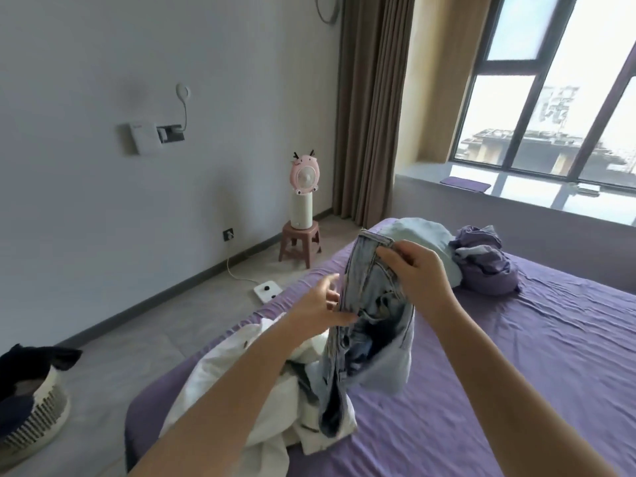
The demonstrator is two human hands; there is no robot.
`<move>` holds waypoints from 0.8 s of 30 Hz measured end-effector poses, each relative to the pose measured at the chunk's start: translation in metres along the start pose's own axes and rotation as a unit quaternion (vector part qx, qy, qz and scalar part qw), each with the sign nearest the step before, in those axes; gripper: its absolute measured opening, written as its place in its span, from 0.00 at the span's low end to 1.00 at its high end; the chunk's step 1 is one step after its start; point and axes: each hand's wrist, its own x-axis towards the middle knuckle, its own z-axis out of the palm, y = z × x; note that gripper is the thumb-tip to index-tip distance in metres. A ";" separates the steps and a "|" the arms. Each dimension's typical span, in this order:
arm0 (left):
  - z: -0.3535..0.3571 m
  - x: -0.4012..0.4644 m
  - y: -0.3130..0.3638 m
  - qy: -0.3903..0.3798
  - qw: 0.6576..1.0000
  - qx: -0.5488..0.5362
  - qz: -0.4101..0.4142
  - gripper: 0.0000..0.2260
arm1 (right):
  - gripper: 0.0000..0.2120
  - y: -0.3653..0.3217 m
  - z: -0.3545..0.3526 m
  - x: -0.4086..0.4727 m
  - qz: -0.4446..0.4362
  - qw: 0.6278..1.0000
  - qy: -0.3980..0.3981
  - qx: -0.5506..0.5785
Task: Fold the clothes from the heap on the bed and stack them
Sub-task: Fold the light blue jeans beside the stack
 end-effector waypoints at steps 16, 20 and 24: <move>0.032 -0.026 0.098 0.022 0.974 0.107 0.198 0.21 | 0.09 -0.018 -0.089 -0.060 0.137 0.971 0.023 0.195; 0.021 -0.033 0.109 -0.028 0.975 0.113 0.188 0.21 | 0.08 -0.035 -0.107 -0.062 0.097 0.967 0.116 0.206; 0.011 -0.039 0.101 -0.089 0.961 0.189 0.184 0.29 | 0.01 -0.059 -0.120 -0.052 0.088 0.973 0.161 0.138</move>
